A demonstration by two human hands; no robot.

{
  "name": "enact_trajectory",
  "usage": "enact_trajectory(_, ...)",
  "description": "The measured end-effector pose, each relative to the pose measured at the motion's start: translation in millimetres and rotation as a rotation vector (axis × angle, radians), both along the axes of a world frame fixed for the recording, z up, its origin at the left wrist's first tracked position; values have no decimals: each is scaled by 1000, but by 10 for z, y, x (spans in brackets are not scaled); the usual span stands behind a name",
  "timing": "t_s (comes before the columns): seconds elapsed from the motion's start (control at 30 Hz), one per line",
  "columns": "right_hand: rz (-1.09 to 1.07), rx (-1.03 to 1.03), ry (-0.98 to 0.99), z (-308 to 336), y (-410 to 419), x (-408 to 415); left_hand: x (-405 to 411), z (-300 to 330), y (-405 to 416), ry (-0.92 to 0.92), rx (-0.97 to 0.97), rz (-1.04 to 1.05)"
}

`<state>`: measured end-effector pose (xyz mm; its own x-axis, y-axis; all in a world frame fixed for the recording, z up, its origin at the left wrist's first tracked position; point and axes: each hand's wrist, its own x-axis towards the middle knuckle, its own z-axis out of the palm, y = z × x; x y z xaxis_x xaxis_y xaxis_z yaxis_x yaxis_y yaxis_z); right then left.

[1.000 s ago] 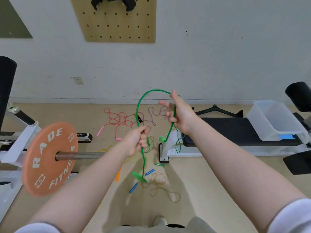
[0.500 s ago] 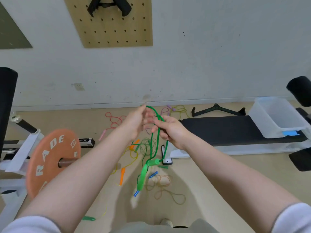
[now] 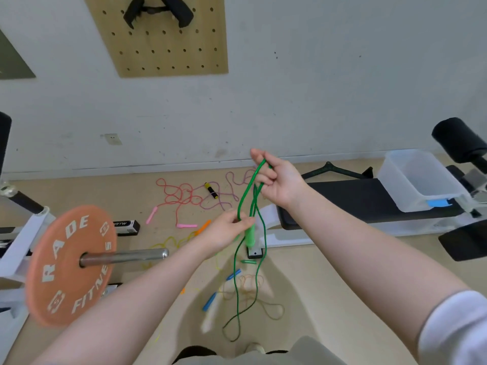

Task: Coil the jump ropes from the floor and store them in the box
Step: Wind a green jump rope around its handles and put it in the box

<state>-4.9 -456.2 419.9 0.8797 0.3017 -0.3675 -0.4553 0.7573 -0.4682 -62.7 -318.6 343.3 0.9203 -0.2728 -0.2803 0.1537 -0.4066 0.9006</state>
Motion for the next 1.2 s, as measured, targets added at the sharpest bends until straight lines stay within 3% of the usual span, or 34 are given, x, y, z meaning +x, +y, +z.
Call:
enact_trajectory(0.17,-171,235,36,151,-264,80,20,-245,186,16,183,-80)
enact_trajectory(0.23,-206,263,44,174,-316,65,17,-329,247,40,92,-13)
enact_trajectory(0.37,-255,59,82,76,-233,-20,69,-233,203,3,-191,192)
enact_trajectory(0.43,-260,63,107,-11,-128,-46,111,-84,141,-61,-237,219)
enact_trajectory(0.57,-295,184,153,2,119,-12,97,77,129,-93,-259,136)
enact_trajectory(0.73,-359,291,150,156,319,68,34,192,276,111,-515,-51)
enact_trajectory(0.87,-437,337,178,199,489,135,62,267,488,130,-391,-209)
enact_trajectory(1.0,-488,395,180,190,635,228,128,299,726,101,-353,-127)
enact_trajectory(1.1,-393,45,230,20,695,249,223,341,925,61,-297,-35)
enact_trajectory(1.2,11,-702,199,-150,797,120,322,403,1095,50,-228,-27)
